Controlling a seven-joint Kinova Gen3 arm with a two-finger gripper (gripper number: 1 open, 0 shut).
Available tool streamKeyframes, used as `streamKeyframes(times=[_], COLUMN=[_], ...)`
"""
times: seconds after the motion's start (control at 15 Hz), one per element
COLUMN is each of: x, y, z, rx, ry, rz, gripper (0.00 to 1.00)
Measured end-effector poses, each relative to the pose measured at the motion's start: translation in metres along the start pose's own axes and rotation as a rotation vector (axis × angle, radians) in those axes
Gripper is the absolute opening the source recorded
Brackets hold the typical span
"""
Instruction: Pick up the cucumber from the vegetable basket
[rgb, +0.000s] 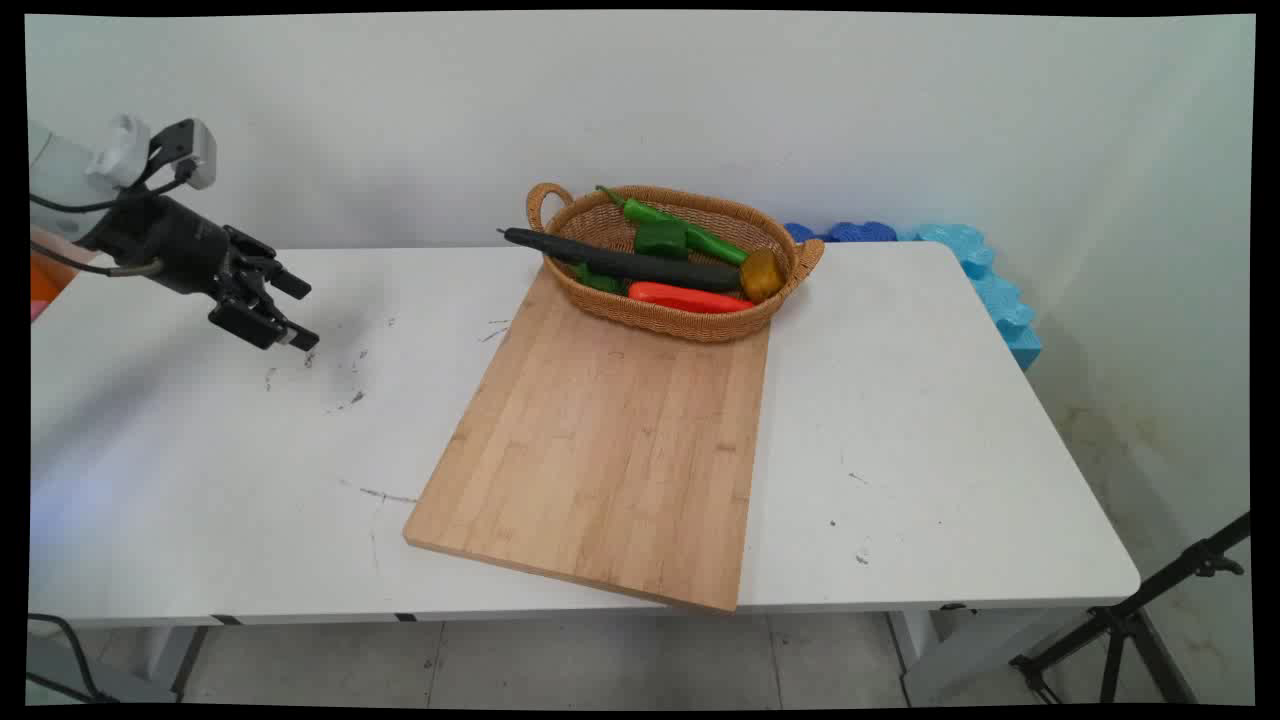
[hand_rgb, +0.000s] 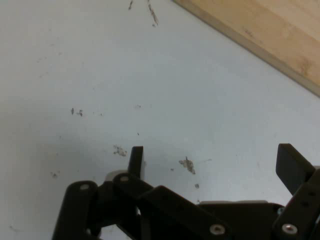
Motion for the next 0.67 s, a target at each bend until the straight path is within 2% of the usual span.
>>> streamKeyframes(times=[0.33,0.67], x=[0.021,0.068], y=[-0.004,-0.007], z=[0.002,0.008], rx=[0.004,0.011], ry=[-0.010,-0.017], rz=[0.035,0.129], gripper=[1.00,1.00])
